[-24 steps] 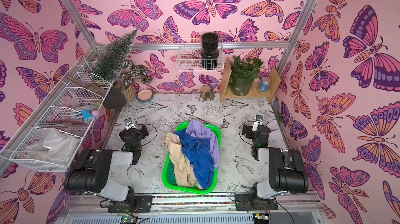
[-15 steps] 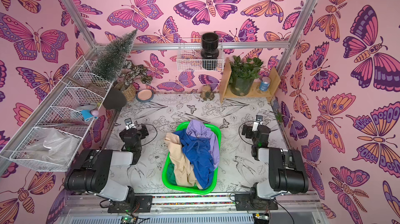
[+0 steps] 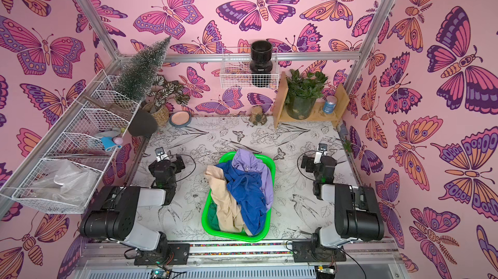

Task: Fold and stack t-shirts
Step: Pick up the T-shirt from the bin.

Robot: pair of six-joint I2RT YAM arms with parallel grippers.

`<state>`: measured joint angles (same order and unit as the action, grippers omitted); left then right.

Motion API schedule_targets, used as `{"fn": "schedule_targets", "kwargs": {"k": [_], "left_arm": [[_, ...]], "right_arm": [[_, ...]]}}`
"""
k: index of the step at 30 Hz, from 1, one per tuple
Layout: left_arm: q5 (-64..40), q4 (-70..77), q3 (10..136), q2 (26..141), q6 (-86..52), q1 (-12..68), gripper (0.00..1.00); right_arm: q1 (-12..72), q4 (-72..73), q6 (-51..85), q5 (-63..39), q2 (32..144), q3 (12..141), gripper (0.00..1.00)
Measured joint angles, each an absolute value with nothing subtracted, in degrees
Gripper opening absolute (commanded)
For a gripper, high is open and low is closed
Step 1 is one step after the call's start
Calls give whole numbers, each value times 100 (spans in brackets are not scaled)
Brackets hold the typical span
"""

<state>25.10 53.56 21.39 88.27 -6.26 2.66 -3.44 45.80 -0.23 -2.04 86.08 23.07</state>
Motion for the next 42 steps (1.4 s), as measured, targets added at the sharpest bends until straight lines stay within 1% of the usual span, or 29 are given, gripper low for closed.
{"fn": "schedule_targets", "kwargs": {"k": [15, 17, 18, 19, 21, 23, 25, 27, 28, 29, 31, 33, 36, 38, 39, 40, 41, 42], "left_arm": [[2510, 5356, 2139, 8827, -626, 266, 100], [2510, 5356, 2137, 8827, -626, 266, 100], [2512, 5356, 2139, 8827, -626, 266, 100], [2512, 5356, 2137, 8827, -626, 266, 100], [2493, 5354, 2139, 8827, -628, 259, 100], [2307, 5315, 2139, 8827, -650, 158, 100], [2196, 5218, 2139, 8827, -668, 47, 100], [2139, 5183, 2139, 8825, -670, 12, 100], [2097, 5181, 2139, 8825, -670, 12, 100], [2075, 5177, 2139, 8825, -672, 12, 100], [2036, 5177, 2139, 8825, -670, 12, 100], [2025, 5177, 2139, 8825, -670, 12, 100], [1988, 5177, 2139, 8825, -670, 10, 100], [1966, 5177, 2139, 8825, -670, 8, 100], [1955, 5177, 2139, 8825, -670, 5, 98], [1944, 5170, 2141, 8823, -679, 5, 93], [1931, 5109, 2154, 8807, -655, 5, 90], [1925, 4781, 2252, 8731, -635, 21, 87]], "right_arm": [[-342, 4539, -3, -143, 8597, 2322, 99], [-333, 3664, 38, 38, 8464, 2659, 99], [-333, 2930, 93, 169, 8392, 3085, 99], [-333, 2104, 141, 303, 8364, 3712, 99], [-333, 888, 248, 513, 8364, 5105, 99], [-333, 333, 517, 751, 8270, 6208, 99], [-329, 84, 1308, 1125, 7959, 6764, 99], [-454, -145, 2436, 1201, 7540, 6775, 99], [-604, -322, 2998, 1044, 7435, 6746, 94], [-764, -436, 3393, 825, 7428, 6744, 91], [-1031, -593, 3988, 381, 7710, 6792, 92], [-1074, -670, 4307, 40, 8084, 6735, 95], [-982, -838, 4497, -217, 8208, 6305, 100], [-827, -1135, 4370, -67, 8156, 6261, 99], [-703, -1275, 4246, 102, 8099, 6289, 99], [-537, -1450, 4093, 320, 8027, 6355, 99], [-392, -1601, 3972, 515, 7970, 6431, 99], [-202, -1772, 3809, 775, 7902, 6545, 99]]}}
